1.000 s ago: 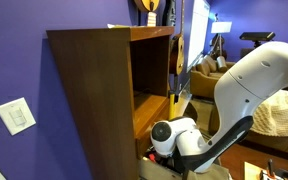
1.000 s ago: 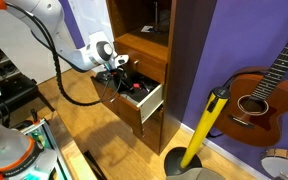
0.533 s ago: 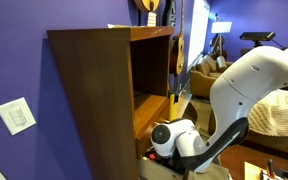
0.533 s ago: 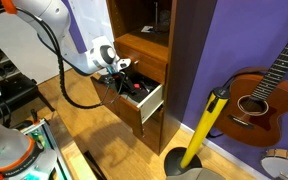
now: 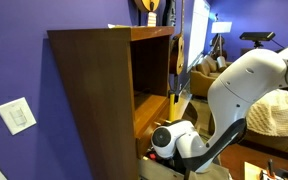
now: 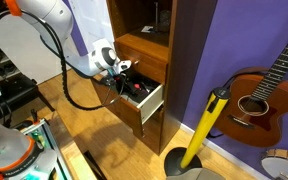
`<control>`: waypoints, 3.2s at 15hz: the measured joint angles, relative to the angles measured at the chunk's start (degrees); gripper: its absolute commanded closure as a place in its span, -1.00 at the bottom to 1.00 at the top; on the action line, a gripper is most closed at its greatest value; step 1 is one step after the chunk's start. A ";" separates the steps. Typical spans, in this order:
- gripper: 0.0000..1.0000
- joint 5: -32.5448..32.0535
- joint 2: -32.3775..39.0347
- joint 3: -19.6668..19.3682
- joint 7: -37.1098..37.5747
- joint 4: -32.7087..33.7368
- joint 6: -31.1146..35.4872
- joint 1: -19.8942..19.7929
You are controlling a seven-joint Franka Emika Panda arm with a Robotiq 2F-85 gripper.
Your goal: Open the second the drawer from the top on the cabinet
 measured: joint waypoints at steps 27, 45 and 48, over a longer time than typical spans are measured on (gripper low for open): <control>0.99 0.29 -8.87 0.81 0.21 -0.96 -4.40 0.40; 0.99 17.89 -17.31 3.87 -9.51 -0.93 -13.26 0.15; 0.99 19.07 -18.59 4.76 -11.45 -1.05 -15.09 0.17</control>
